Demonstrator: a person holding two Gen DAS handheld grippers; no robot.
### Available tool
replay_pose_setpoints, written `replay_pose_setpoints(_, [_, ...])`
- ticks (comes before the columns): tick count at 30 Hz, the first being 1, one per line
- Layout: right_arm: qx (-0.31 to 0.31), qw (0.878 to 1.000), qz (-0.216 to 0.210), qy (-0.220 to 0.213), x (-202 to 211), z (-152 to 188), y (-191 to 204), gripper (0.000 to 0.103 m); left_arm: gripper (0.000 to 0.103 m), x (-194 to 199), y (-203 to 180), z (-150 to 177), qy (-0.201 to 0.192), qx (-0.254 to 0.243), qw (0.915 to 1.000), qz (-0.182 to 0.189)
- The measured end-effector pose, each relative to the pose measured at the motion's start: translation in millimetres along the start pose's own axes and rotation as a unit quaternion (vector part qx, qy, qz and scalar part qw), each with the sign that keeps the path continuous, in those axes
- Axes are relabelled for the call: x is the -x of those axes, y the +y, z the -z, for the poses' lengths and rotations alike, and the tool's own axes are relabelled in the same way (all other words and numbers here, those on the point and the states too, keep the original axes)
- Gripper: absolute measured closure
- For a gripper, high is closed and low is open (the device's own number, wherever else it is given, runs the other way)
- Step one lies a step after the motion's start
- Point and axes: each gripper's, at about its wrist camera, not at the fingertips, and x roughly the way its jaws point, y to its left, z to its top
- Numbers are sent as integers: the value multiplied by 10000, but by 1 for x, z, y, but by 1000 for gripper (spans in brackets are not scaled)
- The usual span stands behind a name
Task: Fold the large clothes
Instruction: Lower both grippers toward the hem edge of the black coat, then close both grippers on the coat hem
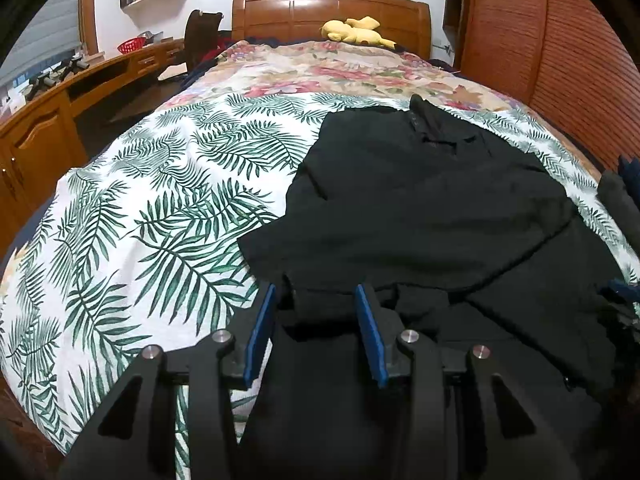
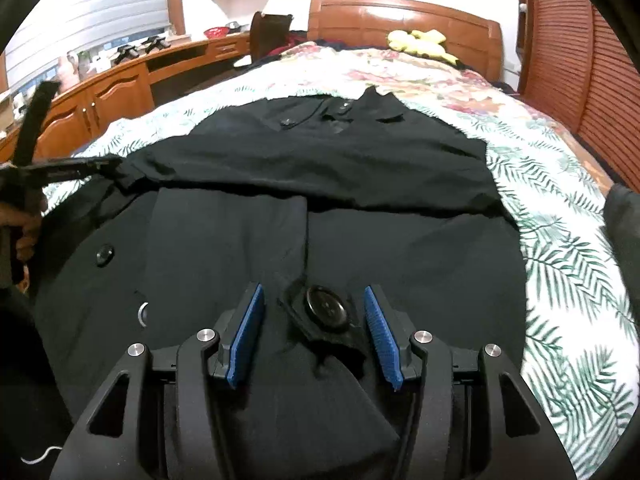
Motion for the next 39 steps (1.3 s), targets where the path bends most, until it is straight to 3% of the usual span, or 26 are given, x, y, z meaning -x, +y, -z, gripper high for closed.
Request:
replay_pose_setpoints(4, [-45, 9999, -38, -110, 17, -3, 3, 50, 69, -1, -3, 1, -60, -140, 9999, -79])
replay_pose_setpoints(6, [-35, 9999, -66, -155, 25, -4, 7, 50, 94, -1, -3, 2, -77, -203, 9997, -66])
replay_pose_setpoints(11, [105, 9995, -75, -287, 44, -8, 17, 50, 100, 21, -11, 1, -296, -337, 9990, 90])
replay_pose_setpoints(20, [71, 9994, -46, -323, 60, -3, 17, 50, 100, 103, -47, 20, -673, -745, 9934, 556])
replay_pose_setpoints(28, [18, 9996, 43, -264, 64, 9, 19, 50, 98, 129, -65, 39, -671, -1072, 9890, 768])
replay_pose_setpoints(34, [-11, 9996, 249, -159, 68, 25, 15, 50, 88, 133, -46, 54, -590, -888, 9899, 936])
replay_pose_setpoints(39, [-97, 9988, 475, -29, 73, 43, 2, 50, 75, 131, -22, 67, -490, -755, 9928, 794])
